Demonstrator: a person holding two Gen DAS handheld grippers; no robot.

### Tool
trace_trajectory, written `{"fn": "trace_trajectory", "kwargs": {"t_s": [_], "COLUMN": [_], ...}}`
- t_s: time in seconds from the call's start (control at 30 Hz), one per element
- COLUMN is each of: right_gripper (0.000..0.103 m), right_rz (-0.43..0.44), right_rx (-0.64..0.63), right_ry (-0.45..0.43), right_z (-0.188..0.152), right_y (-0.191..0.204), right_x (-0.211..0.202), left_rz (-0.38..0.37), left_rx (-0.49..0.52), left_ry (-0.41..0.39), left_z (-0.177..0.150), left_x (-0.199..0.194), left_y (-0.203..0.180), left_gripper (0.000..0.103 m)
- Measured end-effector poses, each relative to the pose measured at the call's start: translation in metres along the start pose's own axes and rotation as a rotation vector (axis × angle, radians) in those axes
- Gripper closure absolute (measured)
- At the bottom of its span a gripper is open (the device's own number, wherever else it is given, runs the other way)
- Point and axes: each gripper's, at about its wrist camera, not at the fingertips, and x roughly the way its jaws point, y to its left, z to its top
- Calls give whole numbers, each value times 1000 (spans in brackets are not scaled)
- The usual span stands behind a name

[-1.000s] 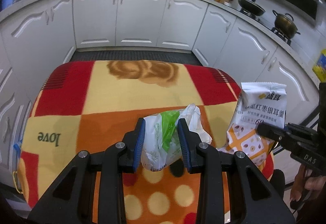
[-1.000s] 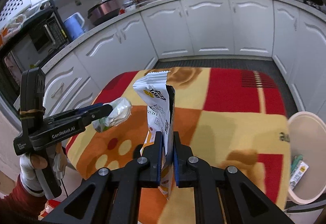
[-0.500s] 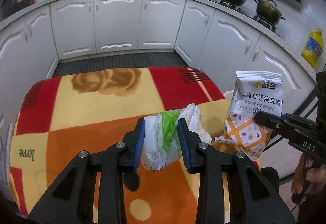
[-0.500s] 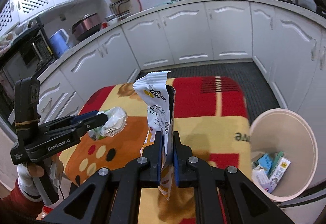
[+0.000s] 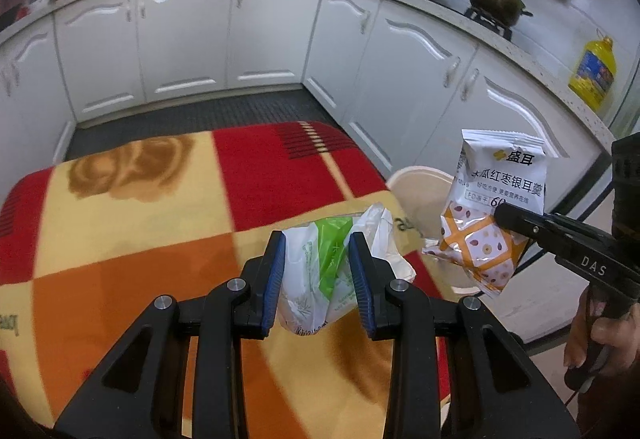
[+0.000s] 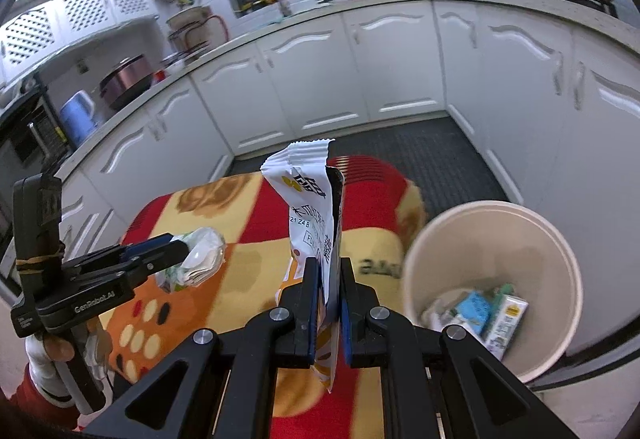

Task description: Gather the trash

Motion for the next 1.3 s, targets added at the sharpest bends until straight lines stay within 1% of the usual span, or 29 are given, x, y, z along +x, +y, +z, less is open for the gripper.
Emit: {"fn": "trace_trajectory", "kwargs": {"t_s": [0.2, 0.4, 0.53, 0.73, 0.8, 0.9, 0.93, 1.0, 1.03, 1.07, 1.23, 1.3], "right_gripper": [95, 95, 95, 95, 95, 95, 93, 83, 75, 72, 71, 69], "right_rz": [-72, -154, -186, -222, -248, -276, -281, -300, -304, -304, -293, -290], "right_rx": [53, 90, 134, 178, 184, 202, 202, 202, 204, 207, 209, 206], "right_ry": [9, 22, 45, 73, 70, 81, 83, 88, 88, 88, 95, 90], "right_z": [-3, -6, -10, -15, -16, -18, -19, -20, -21, -22, -26, -27], "right_y": [-40, -81, -109, -132, -137, -145, -145, -150, -151, -152, -149, -146], "right_x": [2, 6, 14, 26, 27, 30, 31, 33, 34, 34, 32, 31], "left_rz": [-57, -101, -134, -136, -136, -136, -135, -135, -136, -133, -109, -90], "left_rx": [38, 82, 78, 73, 68, 55, 51, 46, 44, 46, 68, 82], "left_ry": [30, 75, 105, 131, 134, 143, 142, 140, 139, 140, 130, 112], "left_z": [8, 17, 25, 30, 31, 32, 32, 32, 32, 32, 29, 27], "left_x": [30, 70, 94, 120, 127, 133, 133, 133, 133, 133, 128, 123], "left_y": [-38, -78, -94, -109, -112, -112, -111, -111, -111, -111, -110, -110], "left_gripper": [73, 73, 73, 73, 71, 61, 54, 44, 43, 43, 42, 42]}}
